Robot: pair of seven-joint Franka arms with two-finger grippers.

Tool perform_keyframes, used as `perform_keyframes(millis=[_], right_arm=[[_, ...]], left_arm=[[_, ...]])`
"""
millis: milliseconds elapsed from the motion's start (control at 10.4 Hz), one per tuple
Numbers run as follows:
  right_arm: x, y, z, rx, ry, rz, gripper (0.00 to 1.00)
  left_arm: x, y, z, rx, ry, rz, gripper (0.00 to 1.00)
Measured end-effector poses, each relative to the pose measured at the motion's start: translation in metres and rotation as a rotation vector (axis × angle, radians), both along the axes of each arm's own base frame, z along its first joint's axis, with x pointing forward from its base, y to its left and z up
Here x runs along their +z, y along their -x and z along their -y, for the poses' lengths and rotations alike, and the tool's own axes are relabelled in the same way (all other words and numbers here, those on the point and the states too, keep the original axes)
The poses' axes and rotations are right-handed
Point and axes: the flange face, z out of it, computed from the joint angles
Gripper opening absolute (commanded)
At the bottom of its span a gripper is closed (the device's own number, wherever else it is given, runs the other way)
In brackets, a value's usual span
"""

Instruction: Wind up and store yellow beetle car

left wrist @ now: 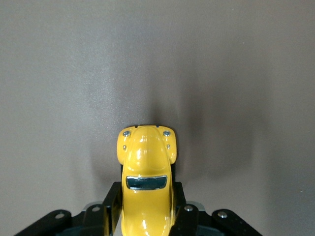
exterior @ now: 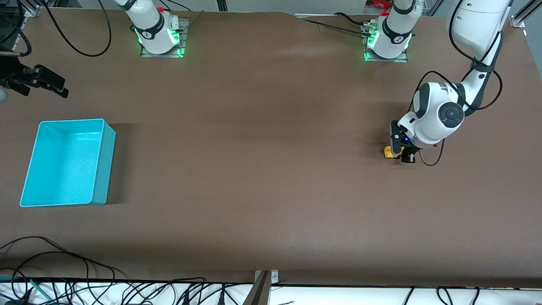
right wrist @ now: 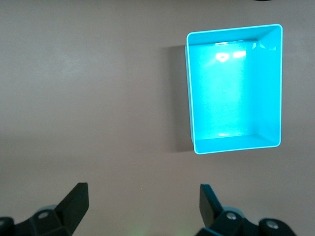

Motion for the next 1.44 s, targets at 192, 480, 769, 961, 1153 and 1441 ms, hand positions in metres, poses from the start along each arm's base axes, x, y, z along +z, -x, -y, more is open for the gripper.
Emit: perform_keyframes(millis=[192,480,769,961,1153,1441], right_arm=[[0.000,0.000,0.000,0.000,0.000,0.000,1.00],[0.000,0.000,0.000,0.000,0.000,-0.001,1.00],[0.000,0.000,0.000,0.000,0.000,-0.001,1.00],[0.000,0.000,0.000,0.000,0.000,-0.001,1.00],[0.000,0.000,0.000,0.000,0.000,-0.001,1.00],[0.000,0.000,0.000,0.000,0.000,-0.001,1.00]], left_arm=[[0.000,0.000,-0.007,0.012,-0.001,0.001,0.00],[0.000,0.000,-0.026,0.048,-0.001,0.003,0.00],[0.000,-0.001,-0.054,0.046,-0.001,0.003,0.00],[0.000,-0.002,-0.076,0.018,-0.001,0.002,0.00],[-0.001,-0.003,-0.091,0.001,-0.004,0.003,0.00],[-0.001,-0.004,-0.107,0.002,-0.014,0.004,0.00]])
